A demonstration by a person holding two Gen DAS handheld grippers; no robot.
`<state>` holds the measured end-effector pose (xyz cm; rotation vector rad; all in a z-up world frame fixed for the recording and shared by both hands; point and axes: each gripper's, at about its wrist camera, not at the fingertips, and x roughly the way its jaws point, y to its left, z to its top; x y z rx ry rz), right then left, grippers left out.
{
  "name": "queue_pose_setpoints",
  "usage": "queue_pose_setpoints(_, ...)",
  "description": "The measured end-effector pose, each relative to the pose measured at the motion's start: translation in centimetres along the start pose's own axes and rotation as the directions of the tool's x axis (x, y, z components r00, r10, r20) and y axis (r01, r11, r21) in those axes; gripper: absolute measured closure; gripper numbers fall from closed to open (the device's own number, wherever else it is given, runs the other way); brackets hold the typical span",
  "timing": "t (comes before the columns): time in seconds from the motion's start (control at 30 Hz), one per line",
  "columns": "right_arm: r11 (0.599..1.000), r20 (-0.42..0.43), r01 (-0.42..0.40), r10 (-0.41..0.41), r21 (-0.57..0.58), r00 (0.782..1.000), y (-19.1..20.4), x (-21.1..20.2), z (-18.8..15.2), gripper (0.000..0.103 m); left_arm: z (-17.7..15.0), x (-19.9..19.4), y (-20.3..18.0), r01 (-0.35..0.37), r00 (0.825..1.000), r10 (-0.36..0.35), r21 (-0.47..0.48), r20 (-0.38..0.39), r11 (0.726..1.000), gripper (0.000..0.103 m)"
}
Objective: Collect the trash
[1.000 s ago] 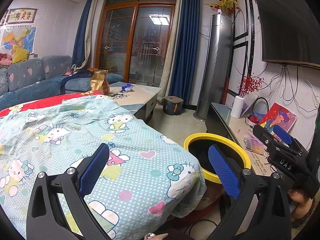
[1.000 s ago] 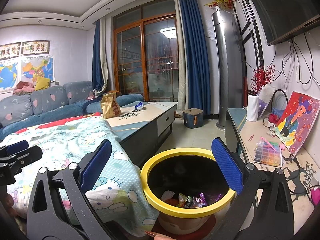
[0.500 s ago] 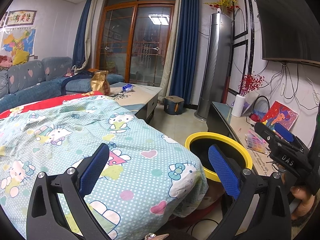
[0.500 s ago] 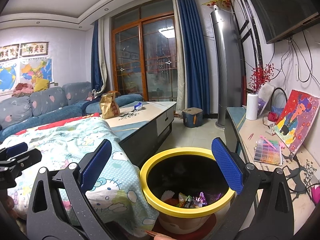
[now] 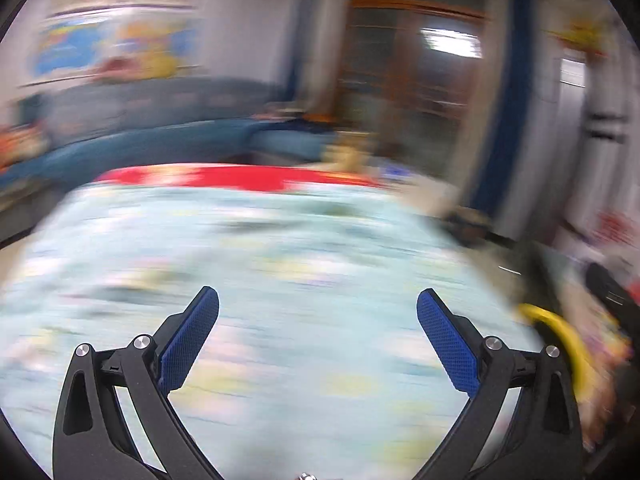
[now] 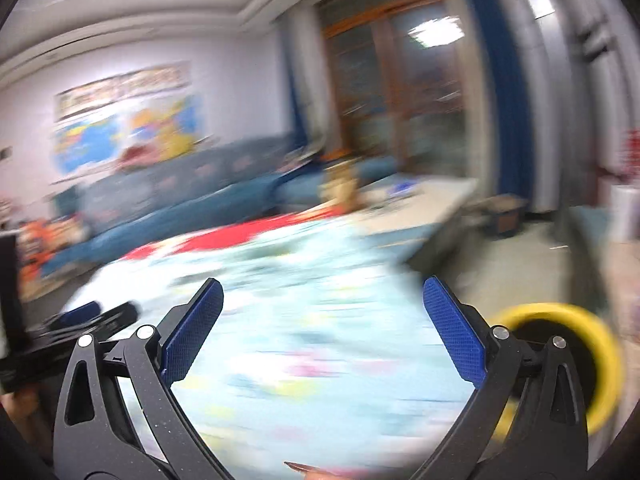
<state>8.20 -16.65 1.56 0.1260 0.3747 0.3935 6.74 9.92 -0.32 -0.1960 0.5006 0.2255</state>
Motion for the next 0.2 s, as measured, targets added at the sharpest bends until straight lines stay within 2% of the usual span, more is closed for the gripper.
queue_pose_setpoints(0.03, 0.996, -0.052, -0.09, 0.09, -0.011, 0.995, 3.3, 2.5, 0.3, 0.011, 0.5, 1.0, 4.2, -0.135, 0.99, 0.134, -0.01, -0.033, 0.991, 0.006)
queue_pose_setpoints(0.07, 0.988, -0.093, -0.153, 0.152, -0.009, 0.984, 6.2, 4.6, 0.3, 0.011, 0.7, 1.8, 7.0, -0.213, 0.975, 0.212, -0.013, -0.065, 0.977, 0.007)
queue_pose_setpoints(0.13, 0.973, -0.204, -0.231, 0.223, -0.013, 0.953, 12.7, 9.5, -0.3, 0.011, 0.7, 3.6, 13.7, -0.362, 0.925, 0.352, -0.045, -0.143, 0.931, 0.007)
queue_pose_setpoints(0.17, 0.968, -0.267, -0.249, 0.232, -0.03, 0.935, 15.3, 11.7, -0.9, 0.011, 0.3, 5.0, 18.0, -0.438, 0.883, 0.414, -0.072, -0.223, 0.896, 0.007)
queue_pose_setpoints(0.2, 0.961, -0.331, -0.273, 0.243, -0.045, 0.912, 18.0, 13.8, -1.6, 0.011, -0.1, 5.6, 20.6, -0.479, 0.858, 0.442, -0.099, -0.263, 0.872, 0.007)
